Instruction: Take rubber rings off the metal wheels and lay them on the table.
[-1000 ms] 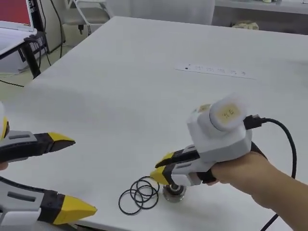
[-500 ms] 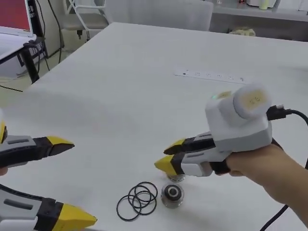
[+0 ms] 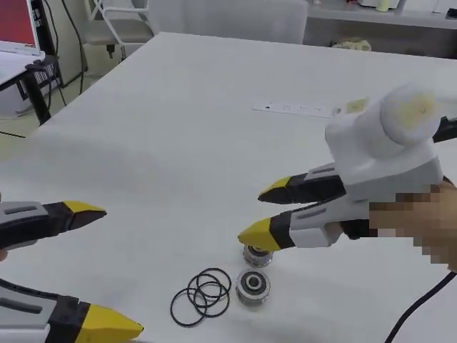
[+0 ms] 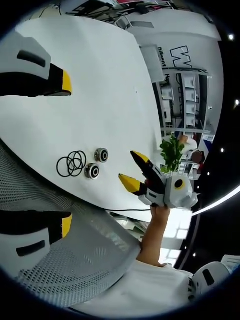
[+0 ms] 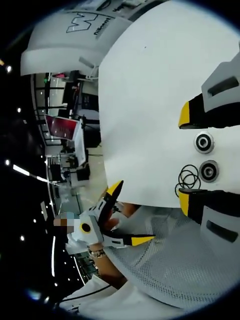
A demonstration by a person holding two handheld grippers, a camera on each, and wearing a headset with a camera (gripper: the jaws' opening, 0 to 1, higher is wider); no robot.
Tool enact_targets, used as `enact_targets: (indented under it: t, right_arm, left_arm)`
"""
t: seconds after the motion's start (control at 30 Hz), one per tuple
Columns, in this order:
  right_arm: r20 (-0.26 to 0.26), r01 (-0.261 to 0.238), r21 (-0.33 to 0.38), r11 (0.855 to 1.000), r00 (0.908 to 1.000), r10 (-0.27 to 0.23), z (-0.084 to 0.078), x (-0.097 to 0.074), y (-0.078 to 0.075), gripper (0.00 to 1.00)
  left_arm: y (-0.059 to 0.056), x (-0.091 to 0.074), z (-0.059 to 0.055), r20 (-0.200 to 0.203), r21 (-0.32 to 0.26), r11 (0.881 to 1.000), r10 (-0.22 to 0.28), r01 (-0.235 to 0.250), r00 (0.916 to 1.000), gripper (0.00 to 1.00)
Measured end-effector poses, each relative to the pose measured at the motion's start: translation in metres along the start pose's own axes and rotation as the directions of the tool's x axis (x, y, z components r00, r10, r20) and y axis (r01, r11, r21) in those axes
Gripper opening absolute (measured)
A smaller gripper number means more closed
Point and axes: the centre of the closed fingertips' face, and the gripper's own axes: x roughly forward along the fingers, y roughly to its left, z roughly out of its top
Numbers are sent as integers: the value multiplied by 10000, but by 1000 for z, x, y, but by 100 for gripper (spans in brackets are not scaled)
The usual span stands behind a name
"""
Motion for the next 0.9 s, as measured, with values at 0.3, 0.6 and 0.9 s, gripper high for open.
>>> enact_targets:
  t: [0.3,0.6,0.9]
  right_arm:
    - [167,163,206,9997,9997,-166,-15,-18,8,60]
    - [790,702,1317,9888,9936,-810,-35,-43,11,68]
    - [1465,1149,2404,9639,9773,-1531,-57,-58,18,83]
  left_arm:
    - [1,1,1,35,137,9999,34,-35,10000,99]
    - [-5,2,1,69,118,9996,-252,251,9997,99]
    - [-10,3,2,138,57,9985,-547,546,9984,99]
